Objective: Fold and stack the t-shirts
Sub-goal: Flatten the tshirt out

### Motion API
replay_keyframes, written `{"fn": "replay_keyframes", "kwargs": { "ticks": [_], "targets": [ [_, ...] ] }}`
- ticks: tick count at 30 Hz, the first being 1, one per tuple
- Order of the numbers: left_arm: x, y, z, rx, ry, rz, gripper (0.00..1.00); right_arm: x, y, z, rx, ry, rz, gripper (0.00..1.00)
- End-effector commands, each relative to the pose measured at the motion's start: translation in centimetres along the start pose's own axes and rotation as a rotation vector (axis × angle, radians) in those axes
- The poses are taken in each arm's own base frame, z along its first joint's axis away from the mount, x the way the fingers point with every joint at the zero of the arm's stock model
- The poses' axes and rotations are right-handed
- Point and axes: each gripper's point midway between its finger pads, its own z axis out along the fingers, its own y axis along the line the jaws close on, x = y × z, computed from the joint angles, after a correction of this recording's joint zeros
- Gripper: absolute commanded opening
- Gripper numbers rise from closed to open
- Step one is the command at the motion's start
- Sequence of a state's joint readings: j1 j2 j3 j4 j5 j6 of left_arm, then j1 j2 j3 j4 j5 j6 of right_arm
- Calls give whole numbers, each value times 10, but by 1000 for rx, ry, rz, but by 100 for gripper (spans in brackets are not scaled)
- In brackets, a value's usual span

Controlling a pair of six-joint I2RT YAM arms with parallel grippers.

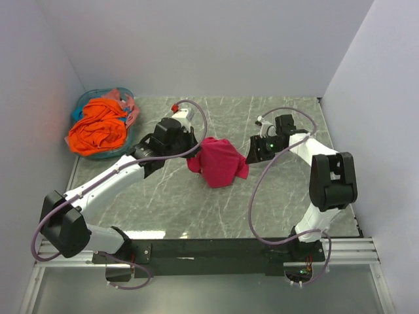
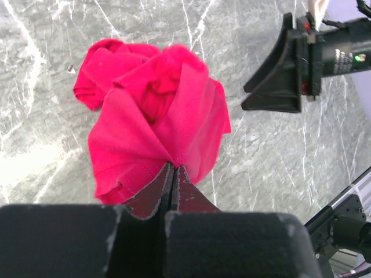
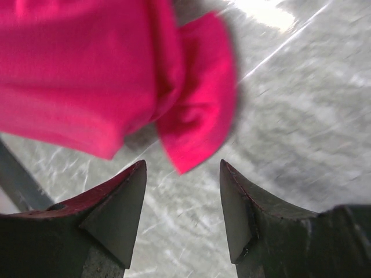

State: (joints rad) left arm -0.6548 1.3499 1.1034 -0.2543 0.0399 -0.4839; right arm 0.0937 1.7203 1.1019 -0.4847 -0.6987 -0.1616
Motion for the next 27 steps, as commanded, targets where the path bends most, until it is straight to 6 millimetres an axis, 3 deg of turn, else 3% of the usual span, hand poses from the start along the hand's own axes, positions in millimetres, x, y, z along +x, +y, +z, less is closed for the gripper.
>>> {"fn": "replay_keyframes", "kwargs": {
  "ticks": [1,5,11,15,16,18,21,24,25,27],
  "targets": [
    [-8,-5,-6,28,-35,-24,0,-16,-13,7,88,1,0,60],
    [-8,-7,-8,45,-37,-32,0,-15,-20,22,108,36,13,58],
    [-7,-8,-8,62,-41,-49,0,-10,-11,38,95,77,2,53],
    [-11,-8,-11,68,-62,-46,0,-6,-5,41,77,89,-11,38],
    [-15,-9,-15,69,-81,-45,0,-8,-4,40,74,86,-15,29],
    [-21,-8,-19,67,-106,-38,0,-13,-1,33,77,67,-41,20],
    [-34,-9,-33,72,-164,-21,0,-24,7,13,93,25,-90,0],
    [-53,-13,-56,78,-251,5,0,-38,24,-22,130,-35,-195,0],
    [-66,-19,-73,97,-308,14,0,-41,31,-34,133,-53,-234,0],
    [-78,-23,-92,108,-374,34,0,-47,58,-74,120,-110,-385,0]
  ]
}}
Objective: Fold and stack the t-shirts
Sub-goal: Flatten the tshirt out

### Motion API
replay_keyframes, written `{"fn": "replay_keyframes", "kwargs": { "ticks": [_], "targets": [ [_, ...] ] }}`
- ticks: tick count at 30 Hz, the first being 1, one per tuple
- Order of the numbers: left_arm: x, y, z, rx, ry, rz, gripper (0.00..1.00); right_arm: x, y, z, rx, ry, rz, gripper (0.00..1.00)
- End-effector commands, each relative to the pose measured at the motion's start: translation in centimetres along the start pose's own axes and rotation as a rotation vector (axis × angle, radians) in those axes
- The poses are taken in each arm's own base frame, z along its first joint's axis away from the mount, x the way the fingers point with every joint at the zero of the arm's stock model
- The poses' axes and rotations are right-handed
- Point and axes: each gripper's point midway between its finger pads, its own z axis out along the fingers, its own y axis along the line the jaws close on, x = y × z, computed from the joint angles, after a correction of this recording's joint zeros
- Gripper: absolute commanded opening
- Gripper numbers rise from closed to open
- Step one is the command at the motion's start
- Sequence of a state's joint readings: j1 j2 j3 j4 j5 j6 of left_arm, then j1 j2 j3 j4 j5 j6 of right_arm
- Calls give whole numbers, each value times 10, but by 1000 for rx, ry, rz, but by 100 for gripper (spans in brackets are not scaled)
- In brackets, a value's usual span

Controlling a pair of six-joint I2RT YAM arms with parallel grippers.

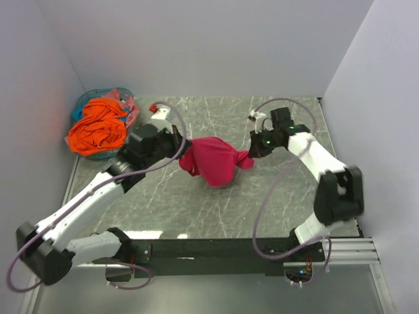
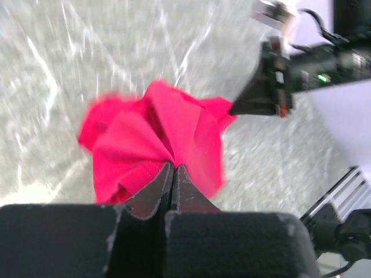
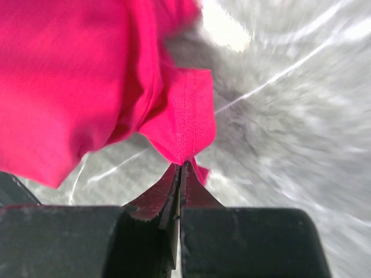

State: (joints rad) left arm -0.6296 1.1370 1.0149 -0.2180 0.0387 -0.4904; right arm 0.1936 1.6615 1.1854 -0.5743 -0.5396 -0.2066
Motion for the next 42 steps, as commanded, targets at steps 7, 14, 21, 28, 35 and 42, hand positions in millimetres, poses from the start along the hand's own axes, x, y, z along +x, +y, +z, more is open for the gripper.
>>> {"fn": "replay_keyframes", "kwargs": {
  "ticks": [7,14,21,28,35,42],
  "targets": [
    [-123,-55,-123,189,-515,103,0,-54,77,-205,229,-475,-555,0],
    [-158,-77,-194,270,-689,99,0,-50,113,-311,456,-682,-696,0],
    [-126,-58,-181,250,-623,-51,0,-21,117,-316,476,-685,-671,0],
    [-81,-23,-110,120,-473,-125,0,-14,87,-289,527,-631,-596,0],
    [-110,-12,-48,47,-468,-114,0,-64,64,-275,533,-643,-500,0],
    [-199,-16,27,197,-477,-103,0,-152,41,-313,666,-750,-427,0]
  ]
}}
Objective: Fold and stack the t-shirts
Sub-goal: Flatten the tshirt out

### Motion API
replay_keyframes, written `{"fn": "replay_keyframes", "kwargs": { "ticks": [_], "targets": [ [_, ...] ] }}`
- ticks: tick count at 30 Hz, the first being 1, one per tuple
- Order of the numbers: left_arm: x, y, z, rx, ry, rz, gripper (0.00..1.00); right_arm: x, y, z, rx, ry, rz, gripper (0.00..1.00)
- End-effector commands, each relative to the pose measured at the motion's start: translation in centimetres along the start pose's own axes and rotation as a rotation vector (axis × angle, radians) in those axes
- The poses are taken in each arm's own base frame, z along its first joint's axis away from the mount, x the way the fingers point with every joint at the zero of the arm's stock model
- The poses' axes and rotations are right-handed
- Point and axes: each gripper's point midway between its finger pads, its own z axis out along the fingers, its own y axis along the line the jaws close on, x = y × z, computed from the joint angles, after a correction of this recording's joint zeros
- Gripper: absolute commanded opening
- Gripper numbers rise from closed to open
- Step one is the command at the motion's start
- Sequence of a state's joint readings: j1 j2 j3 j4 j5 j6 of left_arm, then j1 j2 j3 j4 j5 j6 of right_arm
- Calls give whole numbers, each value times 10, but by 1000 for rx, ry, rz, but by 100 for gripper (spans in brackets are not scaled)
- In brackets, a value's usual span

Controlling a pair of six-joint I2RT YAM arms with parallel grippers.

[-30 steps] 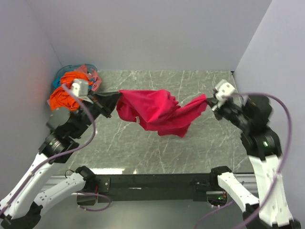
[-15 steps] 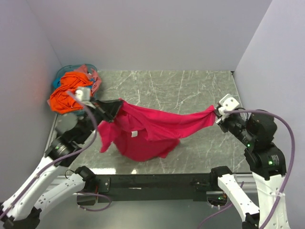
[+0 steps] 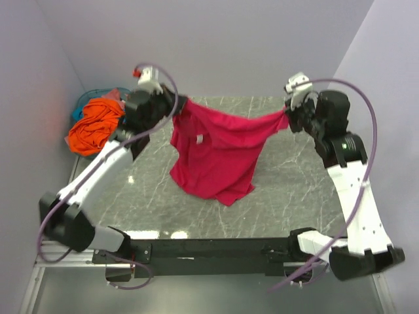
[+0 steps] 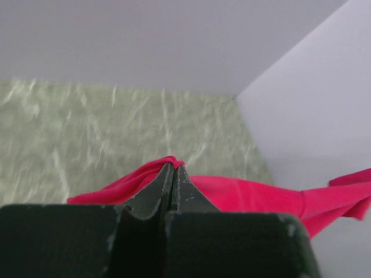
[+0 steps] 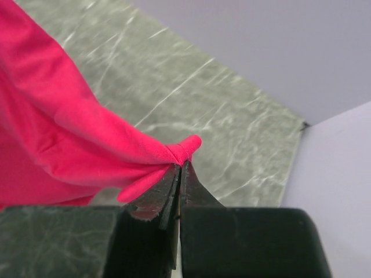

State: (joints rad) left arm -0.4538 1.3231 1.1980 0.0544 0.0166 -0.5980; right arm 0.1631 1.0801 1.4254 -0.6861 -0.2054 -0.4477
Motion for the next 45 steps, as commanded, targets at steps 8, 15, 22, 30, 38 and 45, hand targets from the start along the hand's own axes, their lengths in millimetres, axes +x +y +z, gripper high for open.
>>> {"fn": "replay_keyframes", "kwargs": {
  "ticks": [8,15,22,30,38,45],
  "targets": [
    [-122,-153,31,648,-94,10,0,-80,-87,-63,281,-296,50,0],
    [-8,-56,20,375,119,-9,4,1,35,-54,-228,-196,-8,0],
    [123,79,-16,-51,392,-85,57,82,134,-49,-666,-27,-105,0],
    [90,108,-54,-265,253,-2,95,90,153,-51,-769,50,-152,71],
    [65,96,-68,-263,208,31,99,72,141,-34,-676,6,-75,75],
    [62,103,-76,-290,205,22,99,75,142,-31,-655,-8,-59,76]
  ]
}}
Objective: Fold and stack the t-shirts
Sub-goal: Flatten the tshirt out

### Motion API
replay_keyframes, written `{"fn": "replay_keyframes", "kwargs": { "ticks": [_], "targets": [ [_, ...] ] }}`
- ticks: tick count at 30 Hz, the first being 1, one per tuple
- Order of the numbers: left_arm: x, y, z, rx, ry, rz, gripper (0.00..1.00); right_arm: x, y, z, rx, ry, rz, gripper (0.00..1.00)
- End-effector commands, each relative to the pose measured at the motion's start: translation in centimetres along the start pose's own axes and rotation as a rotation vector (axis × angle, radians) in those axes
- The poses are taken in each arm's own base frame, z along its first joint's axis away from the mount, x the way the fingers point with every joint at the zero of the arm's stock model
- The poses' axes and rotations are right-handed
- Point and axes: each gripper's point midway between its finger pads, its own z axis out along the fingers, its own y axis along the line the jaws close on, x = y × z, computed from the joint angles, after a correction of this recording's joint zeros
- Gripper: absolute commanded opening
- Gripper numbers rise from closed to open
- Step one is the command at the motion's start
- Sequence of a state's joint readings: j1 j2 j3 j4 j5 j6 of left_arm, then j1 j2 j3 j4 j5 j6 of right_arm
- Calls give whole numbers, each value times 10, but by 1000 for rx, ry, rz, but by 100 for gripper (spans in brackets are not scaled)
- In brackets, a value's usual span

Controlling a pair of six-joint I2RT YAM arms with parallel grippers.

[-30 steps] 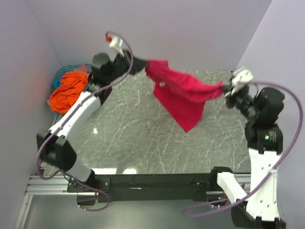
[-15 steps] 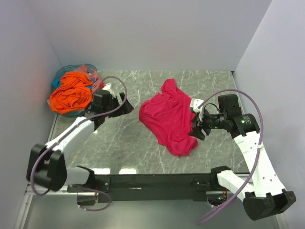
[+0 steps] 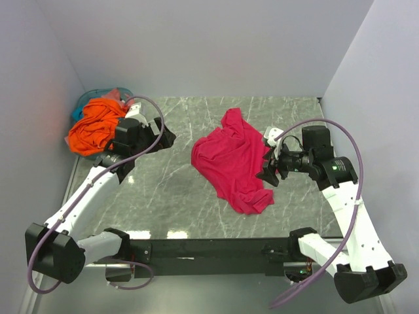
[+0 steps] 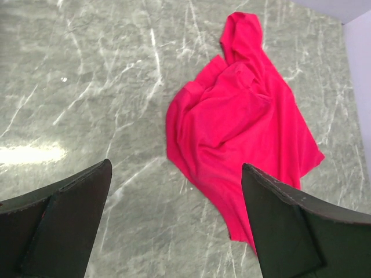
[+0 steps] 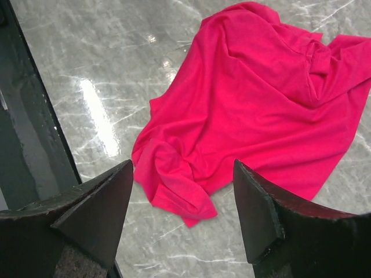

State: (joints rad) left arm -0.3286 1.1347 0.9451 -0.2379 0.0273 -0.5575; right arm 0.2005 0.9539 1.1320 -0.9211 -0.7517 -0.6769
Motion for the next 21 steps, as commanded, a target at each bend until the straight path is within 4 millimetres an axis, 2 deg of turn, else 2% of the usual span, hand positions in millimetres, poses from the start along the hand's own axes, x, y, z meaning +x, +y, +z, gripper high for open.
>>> {"fn": "replay_keyframes", "kwargs": {
  "ticks": [1,13,21],
  "targets": [
    [-14,2,-9,-14,-40,9,99,-8,-3,0,26,-42,-9,76],
    [-33,-3,-29,4,-107,13,99,-4,-8,0,44,-46,-3,77],
    [-36,-5,-38,11,-118,29,100,1,-9,1,46,-39,2,77]
  ]
}}
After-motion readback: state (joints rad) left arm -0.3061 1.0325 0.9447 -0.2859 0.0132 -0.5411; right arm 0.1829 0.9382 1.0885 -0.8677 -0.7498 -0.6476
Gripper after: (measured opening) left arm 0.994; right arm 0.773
